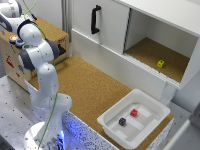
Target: Turn off the red light
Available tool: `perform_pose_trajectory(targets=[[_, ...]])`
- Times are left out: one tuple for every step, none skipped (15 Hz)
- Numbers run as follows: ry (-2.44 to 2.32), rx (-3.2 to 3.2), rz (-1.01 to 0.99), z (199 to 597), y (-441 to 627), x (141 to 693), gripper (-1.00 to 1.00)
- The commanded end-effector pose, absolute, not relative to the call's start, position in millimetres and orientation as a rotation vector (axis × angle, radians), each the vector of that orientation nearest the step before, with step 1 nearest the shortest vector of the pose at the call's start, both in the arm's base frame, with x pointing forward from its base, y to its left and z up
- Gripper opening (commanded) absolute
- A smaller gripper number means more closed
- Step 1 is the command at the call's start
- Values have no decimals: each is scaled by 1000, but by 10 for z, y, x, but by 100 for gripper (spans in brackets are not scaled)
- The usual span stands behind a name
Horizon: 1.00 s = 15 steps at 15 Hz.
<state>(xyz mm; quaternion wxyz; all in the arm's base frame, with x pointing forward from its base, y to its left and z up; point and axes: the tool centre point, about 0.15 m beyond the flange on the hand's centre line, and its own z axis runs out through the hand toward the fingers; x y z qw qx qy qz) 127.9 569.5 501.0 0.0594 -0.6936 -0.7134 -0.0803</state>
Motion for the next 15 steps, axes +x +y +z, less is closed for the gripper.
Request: perform_pose_trajectory(targets=[[-2169, -2230, -114, 4964, 6138, 1567, -100], [-2154, -2245, -111, 4917, 6165, 1603, -100], [-2146, -2255, -95, 4870, 6186, 1631, -100], [-2134, -2272, -84, 4814, 6206, 1671, -100], [-2124, -2278, -77, 4789, 6222, 1696, -100], [-2114, -2279, -77, 4785, 6240, 1715, -100], [-2113, -2276, -74, 4788, 6259, 1715, -100], [-2108, -2271, -75, 4795, 6276, 1709, -100], [-2113, -2266, -82, 4794, 6285, 1697, -100], [-2111, -2264, -76, 4788, 6290, 1694, -100], [-2107, -2266, -75, 4763, 6297, 1696, -100], [-2118, -2266, -76, 4721, 6297, 1700, -100], [-2130, -2283, -80, 4609, 6274, 1701, -100], [-2104, -2302, -43, 4477, 6253, 1706, -100], [-2095, -2319, -25, 4316, 6229, 1692, -100]])
